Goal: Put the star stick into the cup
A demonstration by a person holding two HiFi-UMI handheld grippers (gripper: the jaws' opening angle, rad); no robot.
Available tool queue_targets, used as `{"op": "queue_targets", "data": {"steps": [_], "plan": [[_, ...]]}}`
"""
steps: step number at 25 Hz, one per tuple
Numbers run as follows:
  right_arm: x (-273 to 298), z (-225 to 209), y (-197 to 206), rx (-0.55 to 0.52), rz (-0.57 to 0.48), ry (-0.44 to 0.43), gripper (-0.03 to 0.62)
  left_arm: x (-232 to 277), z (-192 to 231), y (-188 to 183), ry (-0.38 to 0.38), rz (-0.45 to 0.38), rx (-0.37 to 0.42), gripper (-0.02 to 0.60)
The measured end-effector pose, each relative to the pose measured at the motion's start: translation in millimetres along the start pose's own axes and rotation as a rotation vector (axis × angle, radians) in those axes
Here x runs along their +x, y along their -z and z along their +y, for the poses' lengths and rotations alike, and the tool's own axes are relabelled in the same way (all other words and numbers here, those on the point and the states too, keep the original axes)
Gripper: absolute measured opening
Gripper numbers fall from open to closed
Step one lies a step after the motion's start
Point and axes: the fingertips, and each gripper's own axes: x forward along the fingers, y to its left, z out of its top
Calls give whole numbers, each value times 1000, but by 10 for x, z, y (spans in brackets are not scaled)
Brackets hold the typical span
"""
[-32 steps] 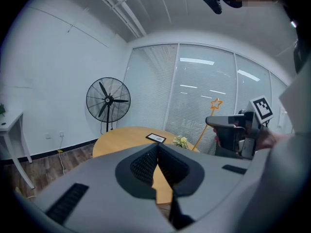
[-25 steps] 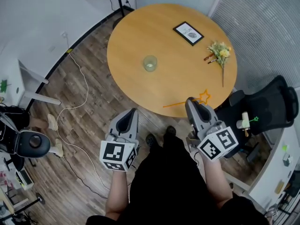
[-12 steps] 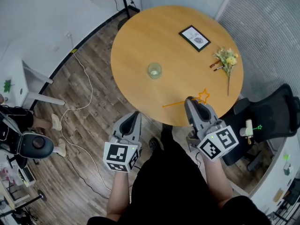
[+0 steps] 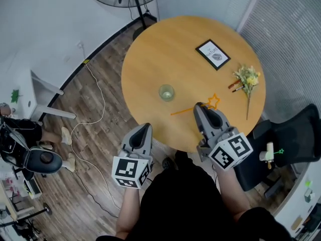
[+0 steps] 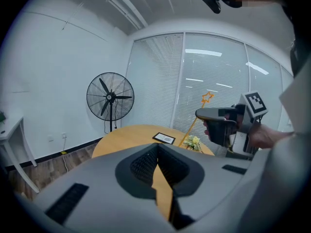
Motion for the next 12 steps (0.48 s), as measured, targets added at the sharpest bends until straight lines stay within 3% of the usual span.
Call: {"op": "queue_targets", "data": {"steps": [12], "plan": [[193,-482,-41,30,24,-30,21,365,-80,-29,-43,1,-42,-2]]}}
